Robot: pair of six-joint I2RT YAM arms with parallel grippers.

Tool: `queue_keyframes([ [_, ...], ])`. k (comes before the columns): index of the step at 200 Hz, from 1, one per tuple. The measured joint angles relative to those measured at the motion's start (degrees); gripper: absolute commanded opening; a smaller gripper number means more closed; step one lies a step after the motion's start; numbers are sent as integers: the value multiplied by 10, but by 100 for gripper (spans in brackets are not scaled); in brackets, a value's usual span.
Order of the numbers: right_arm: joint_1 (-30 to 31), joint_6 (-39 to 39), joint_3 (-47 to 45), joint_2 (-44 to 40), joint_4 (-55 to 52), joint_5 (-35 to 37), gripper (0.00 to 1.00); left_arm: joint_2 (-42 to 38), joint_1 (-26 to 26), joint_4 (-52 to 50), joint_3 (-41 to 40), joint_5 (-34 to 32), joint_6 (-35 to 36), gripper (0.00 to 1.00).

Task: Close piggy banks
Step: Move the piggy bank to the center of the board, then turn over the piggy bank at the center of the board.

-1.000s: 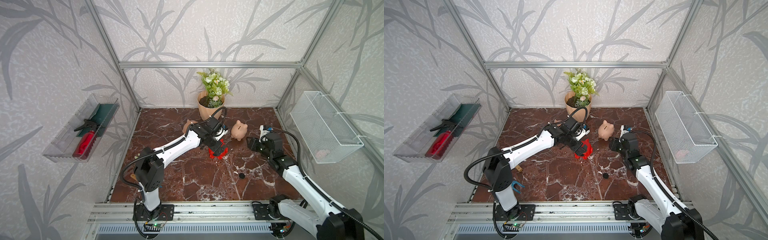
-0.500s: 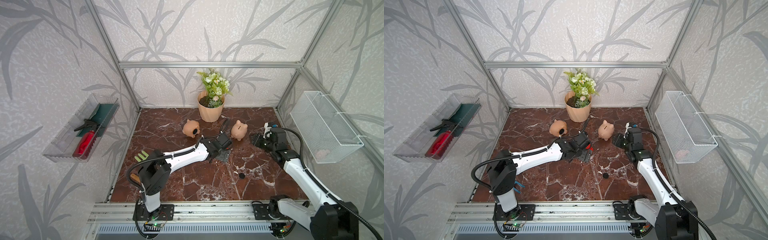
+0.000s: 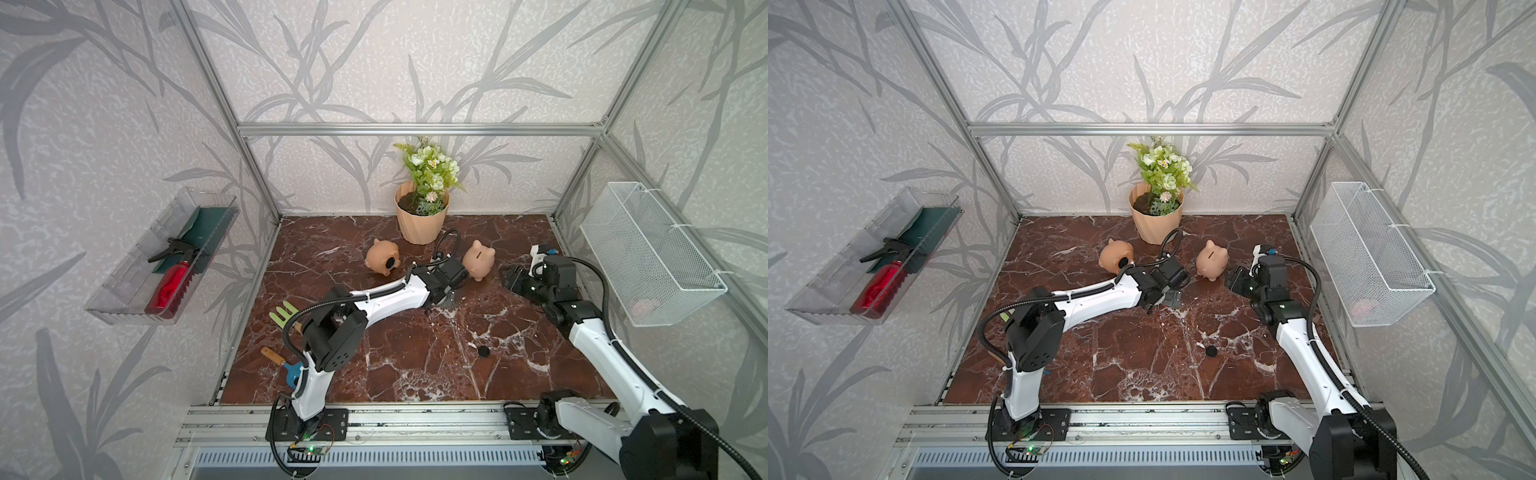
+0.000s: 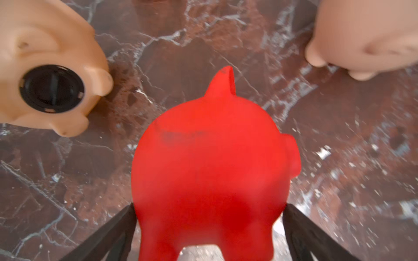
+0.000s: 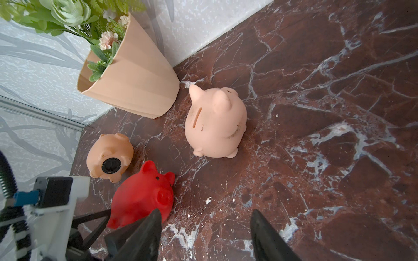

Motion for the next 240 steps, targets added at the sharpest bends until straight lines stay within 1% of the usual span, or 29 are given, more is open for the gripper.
queue_keyframes([
  [35, -3, 2, -4, -1, 0, -5, 62, 40, 45, 15, 38, 1, 10, 99],
  [74, -10, 2, -5, -1, 0, -7, 62, 80, 76, 17, 94, 12, 33, 99],
  [110, -19, 2, -5, -6, -3, -6, 62, 73, 71, 30, 118, 53, 65, 99],
  [133, -31, 0, -5, -18, -12, -1, 62, 61, 52, 67, 121, 59, 95, 99],
  [152, -46, -1, -5, -32, -18, 6, 62, 62, 36, 105, 135, 81, 120, 99],
  [160, -53, 0, -5, -37, -21, 9, 61, 68, 30, 115, 153, 92, 128, 99],
  [176, -70, 0, -6, -47, -23, 12, 60, 95, 22, 131, 216, 115, 147, 99],
  [213, -92, 4, -18, -54, -22, 17, 60, 200, 24, 152, 388, 147, 194, 99],
  [240, -98, 6, -20, -45, -22, 13, 60, 278, 27, 144, 481, 163, 228, 99],
])
